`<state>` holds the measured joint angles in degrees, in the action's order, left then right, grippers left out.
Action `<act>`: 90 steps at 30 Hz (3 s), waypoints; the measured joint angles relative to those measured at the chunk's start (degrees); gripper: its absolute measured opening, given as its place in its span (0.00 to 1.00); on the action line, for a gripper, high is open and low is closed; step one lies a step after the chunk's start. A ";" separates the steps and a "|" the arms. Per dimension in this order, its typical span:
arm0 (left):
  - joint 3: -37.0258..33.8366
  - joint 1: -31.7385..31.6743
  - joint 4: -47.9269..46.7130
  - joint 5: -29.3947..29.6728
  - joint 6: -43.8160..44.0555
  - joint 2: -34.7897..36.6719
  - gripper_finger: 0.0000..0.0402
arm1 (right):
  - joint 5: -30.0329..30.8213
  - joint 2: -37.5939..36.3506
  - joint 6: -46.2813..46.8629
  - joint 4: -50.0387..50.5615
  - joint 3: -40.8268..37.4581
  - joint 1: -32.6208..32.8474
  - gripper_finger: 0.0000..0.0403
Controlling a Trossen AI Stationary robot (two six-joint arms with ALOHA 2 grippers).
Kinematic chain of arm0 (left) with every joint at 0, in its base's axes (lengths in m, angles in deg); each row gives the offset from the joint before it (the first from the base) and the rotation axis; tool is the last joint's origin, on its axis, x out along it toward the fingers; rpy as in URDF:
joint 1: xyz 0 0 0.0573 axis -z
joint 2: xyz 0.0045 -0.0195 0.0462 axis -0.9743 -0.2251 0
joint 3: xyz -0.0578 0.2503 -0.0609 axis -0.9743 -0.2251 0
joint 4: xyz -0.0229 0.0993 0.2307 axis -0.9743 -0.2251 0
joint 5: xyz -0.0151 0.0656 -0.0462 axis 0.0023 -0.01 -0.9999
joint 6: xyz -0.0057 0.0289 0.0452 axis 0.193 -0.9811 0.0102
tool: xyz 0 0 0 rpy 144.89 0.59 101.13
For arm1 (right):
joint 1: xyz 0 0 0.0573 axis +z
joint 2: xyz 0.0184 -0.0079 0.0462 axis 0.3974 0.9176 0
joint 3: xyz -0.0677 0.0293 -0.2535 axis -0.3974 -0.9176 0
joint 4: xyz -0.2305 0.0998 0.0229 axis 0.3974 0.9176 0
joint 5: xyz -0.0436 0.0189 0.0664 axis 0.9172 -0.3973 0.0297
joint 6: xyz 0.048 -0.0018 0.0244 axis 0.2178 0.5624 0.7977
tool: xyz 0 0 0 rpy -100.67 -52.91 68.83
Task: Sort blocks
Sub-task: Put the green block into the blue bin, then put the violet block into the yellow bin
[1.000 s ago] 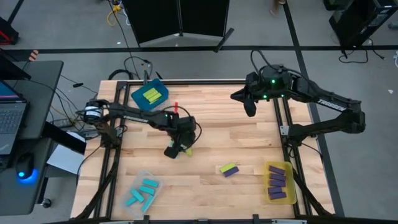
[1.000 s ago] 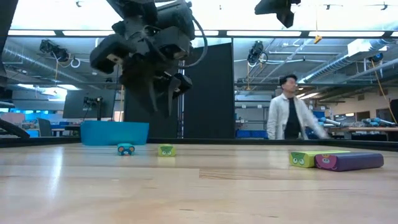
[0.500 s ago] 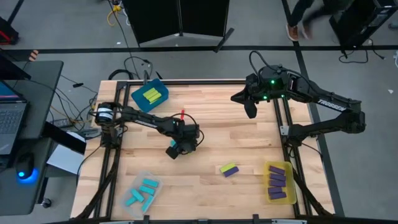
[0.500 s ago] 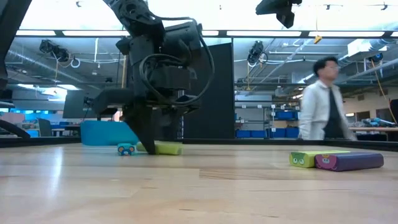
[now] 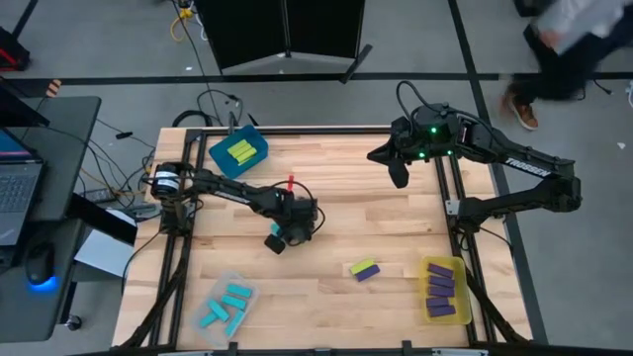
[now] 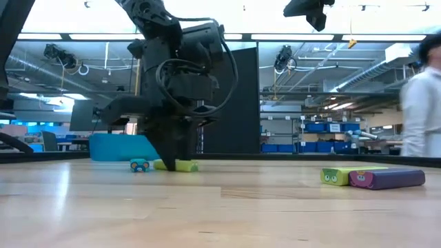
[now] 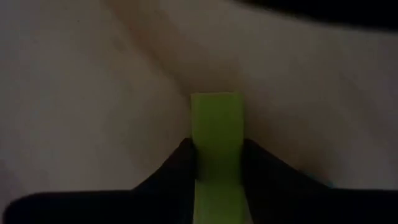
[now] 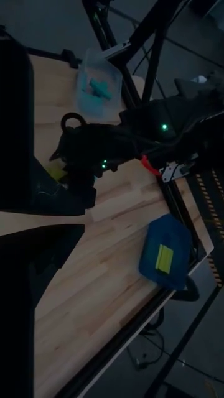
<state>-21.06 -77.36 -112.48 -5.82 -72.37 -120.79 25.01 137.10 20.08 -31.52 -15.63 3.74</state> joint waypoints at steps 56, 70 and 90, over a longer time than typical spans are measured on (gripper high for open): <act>-4.97 -64.25 -13.61 -4.08 20.56 20.26 0.25 | 4.44 9.30 7.71 -16.87 0.02 -1.57 0.09; -4.99 -63.71 -12.60 -4.33 19.02 11.53 0.25 | 6.68 9.30 8.37 -18.91 0.02 -1.55 0.09; -3.75 -60.53 -11.09 -11.84 19.46 24.22 0.40 | 5.74 9.05 5.75 -18.92 0.02 1.07 0.10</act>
<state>-24.81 -137.89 -123.57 -17.66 -52.91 -96.58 30.75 146.15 25.83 -50.44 -15.61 4.80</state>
